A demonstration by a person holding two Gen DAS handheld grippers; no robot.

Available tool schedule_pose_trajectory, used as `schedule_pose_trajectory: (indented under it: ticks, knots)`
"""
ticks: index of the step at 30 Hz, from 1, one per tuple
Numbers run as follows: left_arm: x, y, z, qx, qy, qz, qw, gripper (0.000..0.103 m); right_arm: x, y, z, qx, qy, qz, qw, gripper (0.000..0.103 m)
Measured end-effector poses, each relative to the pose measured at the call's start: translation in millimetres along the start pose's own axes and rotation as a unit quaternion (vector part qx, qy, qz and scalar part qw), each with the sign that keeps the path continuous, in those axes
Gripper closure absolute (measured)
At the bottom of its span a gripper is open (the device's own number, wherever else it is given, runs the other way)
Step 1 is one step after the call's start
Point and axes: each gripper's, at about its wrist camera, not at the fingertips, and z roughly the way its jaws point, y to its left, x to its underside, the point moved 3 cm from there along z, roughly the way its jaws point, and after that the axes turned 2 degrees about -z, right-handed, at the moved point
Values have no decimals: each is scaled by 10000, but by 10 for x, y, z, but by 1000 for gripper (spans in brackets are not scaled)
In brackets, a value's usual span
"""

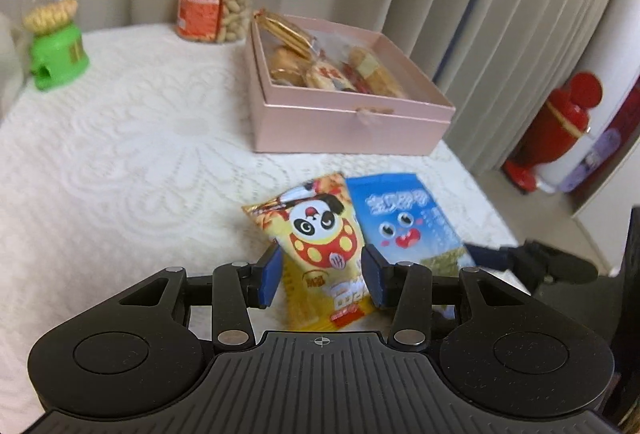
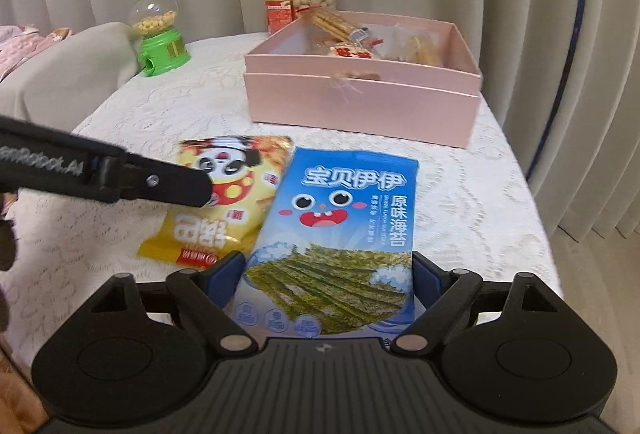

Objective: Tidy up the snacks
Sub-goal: 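Grasp the yellow panda snack bag with the left tool while the right tool holds the seaweed packet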

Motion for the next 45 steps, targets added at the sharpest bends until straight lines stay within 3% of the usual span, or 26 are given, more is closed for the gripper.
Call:
schedule_pose_trajectory:
  ticks: [6,9,15,22,29,35,40,45]
  knots:
    - [22,-184,135,-158,126,546,9983,54,124,-51,43,646,-297,274,9971,10]
    - [-21,-266,275,-370,139,749,9964,51,225,-118,-23,764,-457,407,9952,7]
    - [-173,-182,535,-730,84,613,9954,47,351,-103,-67,1023,-755,479,9907,4]
    - [-183,-106,564,-619,64,484,9969,45,377,-109,-65,968,-721,458,9916,4]
    - [-51,9,387,-433,62,487,9979,53,394,-108,-77,971,-766,462,9912,4]
    - [73,366,126,-790,65,171,9967,53,396,-109,-76,984,-776,466,9910,4]
    - [90,519,-93,-348,102,-218,9991,54,394,-106,-81,986,-775,456,9911,4]
    - [-55,593,-130,-380,-155,-788,9960,54,392,-109,-81,977,-770,450,9912,4]
